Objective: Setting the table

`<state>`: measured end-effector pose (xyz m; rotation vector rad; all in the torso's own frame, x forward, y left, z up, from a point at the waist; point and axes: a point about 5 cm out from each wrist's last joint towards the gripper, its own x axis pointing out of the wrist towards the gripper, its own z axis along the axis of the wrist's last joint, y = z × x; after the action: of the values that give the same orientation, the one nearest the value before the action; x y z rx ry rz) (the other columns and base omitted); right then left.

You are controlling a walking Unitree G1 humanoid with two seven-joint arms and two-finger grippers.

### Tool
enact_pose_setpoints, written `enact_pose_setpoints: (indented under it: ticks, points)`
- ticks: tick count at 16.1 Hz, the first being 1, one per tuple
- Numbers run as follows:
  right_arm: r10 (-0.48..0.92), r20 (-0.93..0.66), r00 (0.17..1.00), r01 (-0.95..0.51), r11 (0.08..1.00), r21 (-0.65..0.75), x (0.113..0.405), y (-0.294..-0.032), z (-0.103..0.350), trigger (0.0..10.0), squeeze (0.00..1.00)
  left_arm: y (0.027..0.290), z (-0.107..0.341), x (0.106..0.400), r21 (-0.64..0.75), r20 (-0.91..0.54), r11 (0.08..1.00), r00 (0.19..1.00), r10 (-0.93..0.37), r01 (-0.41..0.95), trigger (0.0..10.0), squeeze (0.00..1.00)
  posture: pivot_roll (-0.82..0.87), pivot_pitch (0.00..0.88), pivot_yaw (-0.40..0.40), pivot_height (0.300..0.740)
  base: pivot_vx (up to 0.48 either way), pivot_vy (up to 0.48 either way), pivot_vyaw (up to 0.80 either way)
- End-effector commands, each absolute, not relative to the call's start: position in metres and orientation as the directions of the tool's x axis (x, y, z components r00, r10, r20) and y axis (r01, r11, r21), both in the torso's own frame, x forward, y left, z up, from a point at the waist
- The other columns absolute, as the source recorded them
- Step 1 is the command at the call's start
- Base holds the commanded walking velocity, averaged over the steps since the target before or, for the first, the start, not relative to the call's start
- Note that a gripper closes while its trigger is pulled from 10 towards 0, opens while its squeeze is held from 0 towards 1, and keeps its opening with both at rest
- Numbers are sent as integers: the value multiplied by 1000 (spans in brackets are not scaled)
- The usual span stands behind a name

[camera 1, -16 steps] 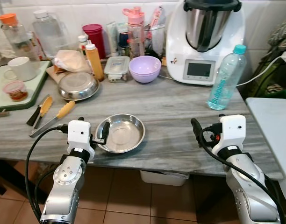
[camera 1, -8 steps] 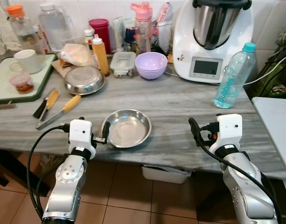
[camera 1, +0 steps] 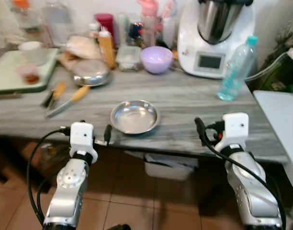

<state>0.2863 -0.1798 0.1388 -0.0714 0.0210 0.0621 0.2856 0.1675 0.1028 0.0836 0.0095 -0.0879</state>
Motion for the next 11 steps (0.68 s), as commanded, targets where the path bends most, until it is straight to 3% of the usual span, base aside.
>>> enact_pose_setpoints:
  ticks: [1, 11]
  points:
    - [40, -36, 999, -42, 998, -44, 287, -182, 135, 10000, 0, 170, 101, 284, 93, -28, 992, 996, -84, 86, 10000, 0, -42, 0, 42, 740, -371, 0, 0]
    - [22, -58, 998, -21, 1000, 14, 288, -184, 125, 10000, 0, 170, 97, 288, 102, -60, 990, 994, -91, 97, 10000, 0, -43, 0, 51, 740, -376, 0, 0]
